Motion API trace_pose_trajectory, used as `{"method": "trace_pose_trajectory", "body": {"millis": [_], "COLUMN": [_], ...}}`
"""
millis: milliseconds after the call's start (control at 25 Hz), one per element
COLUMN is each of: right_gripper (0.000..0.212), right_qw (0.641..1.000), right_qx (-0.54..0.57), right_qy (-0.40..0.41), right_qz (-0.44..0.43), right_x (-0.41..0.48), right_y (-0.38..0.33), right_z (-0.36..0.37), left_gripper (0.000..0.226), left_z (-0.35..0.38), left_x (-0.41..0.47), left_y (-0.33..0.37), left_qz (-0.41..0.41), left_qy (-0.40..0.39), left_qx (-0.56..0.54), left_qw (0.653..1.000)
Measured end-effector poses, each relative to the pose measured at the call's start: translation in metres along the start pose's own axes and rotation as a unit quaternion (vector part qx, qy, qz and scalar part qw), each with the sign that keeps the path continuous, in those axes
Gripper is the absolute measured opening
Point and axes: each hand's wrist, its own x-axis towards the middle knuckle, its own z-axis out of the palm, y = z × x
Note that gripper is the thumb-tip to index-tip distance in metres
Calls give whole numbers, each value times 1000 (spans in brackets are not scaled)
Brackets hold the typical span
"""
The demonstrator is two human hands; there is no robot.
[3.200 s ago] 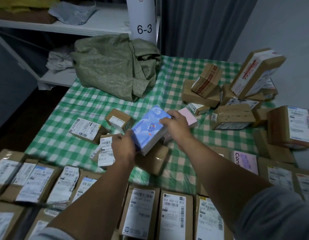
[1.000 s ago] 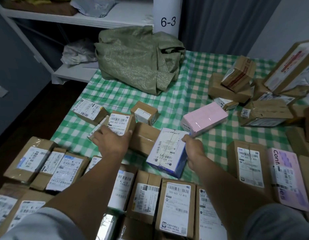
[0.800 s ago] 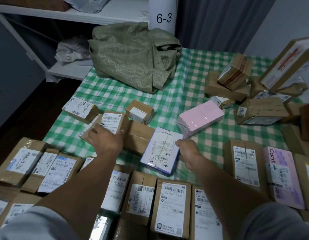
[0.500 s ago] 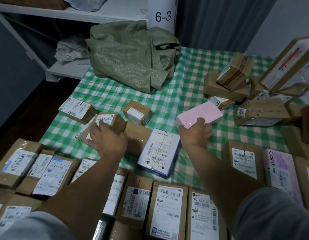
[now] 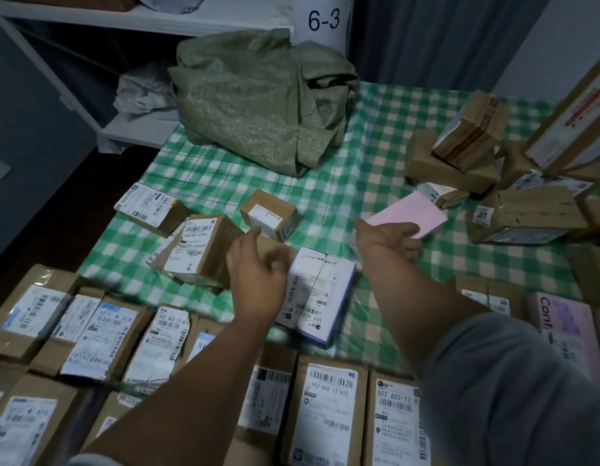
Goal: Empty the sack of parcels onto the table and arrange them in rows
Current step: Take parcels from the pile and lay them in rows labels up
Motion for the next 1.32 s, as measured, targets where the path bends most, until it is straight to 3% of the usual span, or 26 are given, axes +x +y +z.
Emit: {"method": "trace_pose_trajectory", "body": {"millis": [120, 240, 320, 400, 480, 560, 600, 680, 800, 880, 1080, 1200, 1320], "right_gripper": [125, 105, 86, 52, 24, 39, 36, 40, 57, 54, 43, 29, 14], "right_qw": [1000, 999, 988, 934, 880, 852, 842, 805, 769, 780, 870, 924, 963], "right_qx": [8, 34, 145, 312, 383, 401, 408, 429, 443, 432, 326, 218, 165], "right_qy": [-12, -1, -42, -170, -282, -335, -352, -410, -460, -452, -369, -309, -199], "right_qz": [2, -5, -27, -35, -3, -2, 0, 11, 40, 40, -10, -53, -74], "right_x": [1, -5, -16, -34, -54, -66, -68, -76, -83, -85, -82, -83, -66], "right_y": [6, 17, 29, 38, 45, 55, 60, 73, 94, 106, 112, 115, 129], "right_z": [-7, -31, -53, -76, -100, -117, -125, -140, -153, -156, -162, -166, -170], "left_gripper": [62, 62, 60, 48, 28, 26, 32, 41, 50, 51, 41, 40, 53], "left_z": [5, 7, 13, 21, 26, 21, 18, 17, 27, 28, 25, 33, 49], "left_x": [-8, -14, -21, -29, -37, -46, -52, -64, -79, -86, -97, -100, -103], "left_y": [3, 6, 13, 29, 51, 77, 88, 97, 95, 96, 98, 90, 85], "left_qz": [-23, -53, -83, -133, -225, -348, -389, -398, -354, -345, -321, -308, -319], "left_qy": [-21, -28, -40, -73, -104, -149, -184, -241, -276, -288, -314, -290, -258], "left_qx": [-8, -36, -62, -113, -197, -301, -343, -414, -473, -479, -462, -409, -313], "left_qw": [999, 998, 994, 982, 949, 875, 835, 782, 758, 754, 765, 809, 856]}}
